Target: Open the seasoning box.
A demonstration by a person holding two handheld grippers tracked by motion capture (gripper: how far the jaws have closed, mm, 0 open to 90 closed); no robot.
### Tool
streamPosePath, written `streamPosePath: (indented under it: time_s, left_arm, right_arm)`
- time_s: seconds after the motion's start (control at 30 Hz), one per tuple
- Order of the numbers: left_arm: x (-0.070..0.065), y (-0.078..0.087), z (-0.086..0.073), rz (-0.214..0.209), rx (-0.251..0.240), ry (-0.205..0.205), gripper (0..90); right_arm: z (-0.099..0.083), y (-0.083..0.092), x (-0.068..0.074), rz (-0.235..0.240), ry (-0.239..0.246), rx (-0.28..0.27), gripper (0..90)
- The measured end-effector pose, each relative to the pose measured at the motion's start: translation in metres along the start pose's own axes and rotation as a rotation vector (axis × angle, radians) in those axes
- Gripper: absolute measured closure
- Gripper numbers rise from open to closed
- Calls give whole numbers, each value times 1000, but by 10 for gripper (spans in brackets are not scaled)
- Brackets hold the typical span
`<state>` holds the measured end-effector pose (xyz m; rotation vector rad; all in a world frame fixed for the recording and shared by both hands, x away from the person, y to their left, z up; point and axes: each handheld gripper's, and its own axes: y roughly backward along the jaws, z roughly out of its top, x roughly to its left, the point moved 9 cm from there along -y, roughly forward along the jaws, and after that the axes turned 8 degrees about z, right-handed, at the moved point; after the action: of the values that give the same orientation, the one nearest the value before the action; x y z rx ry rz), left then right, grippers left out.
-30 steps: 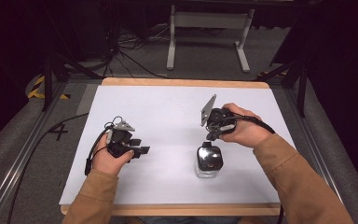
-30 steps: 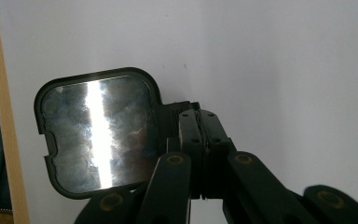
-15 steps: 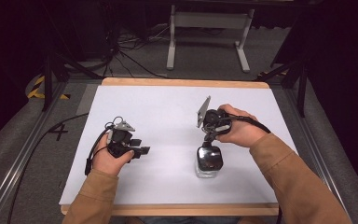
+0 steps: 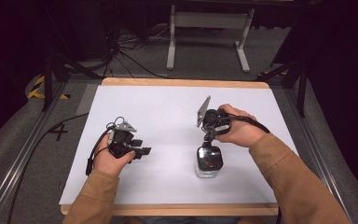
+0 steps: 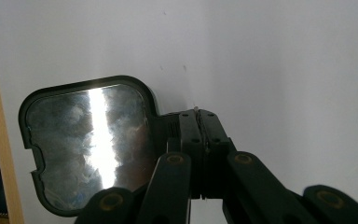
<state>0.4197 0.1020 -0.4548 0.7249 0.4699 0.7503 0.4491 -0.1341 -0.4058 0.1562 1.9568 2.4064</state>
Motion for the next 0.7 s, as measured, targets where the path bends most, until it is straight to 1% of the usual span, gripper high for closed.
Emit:
streamPosePath:
  time_s: [0.1,0.27,0.33,0.4,0.47,0.6,0.63,0.7]
  left_arm:
    - [0,0,0,1,3,-2,490]
    - [-1,0,0,-2,2,2,490]
    - [0,-1,0,2,3,-4,490]
    - [-1,-1,0,-1,7,-6,490]
    - [0,-1,0,0,3,-13,490]
    - [-1,-1,0,-2,5,-12,490]
    - [0,-1,0,-1,4,-14,490]
    - [-2,-2,0,-4,6,-7,490]
  right_arm:
    - [0,0,0,-6,-4,-1,900]
    - [-1,2,2,12,1,0,900]
    - [-2,2,4,8,-1,13,900]
    - [-2,2,4,14,5,11,900]
    - [-2,1,5,22,-2,19,900]
    - [-2,0,4,27,1,17,900]
    - [-2,0,4,32,-6,17,900]
    - [-2,0,3,27,-8,20,900]
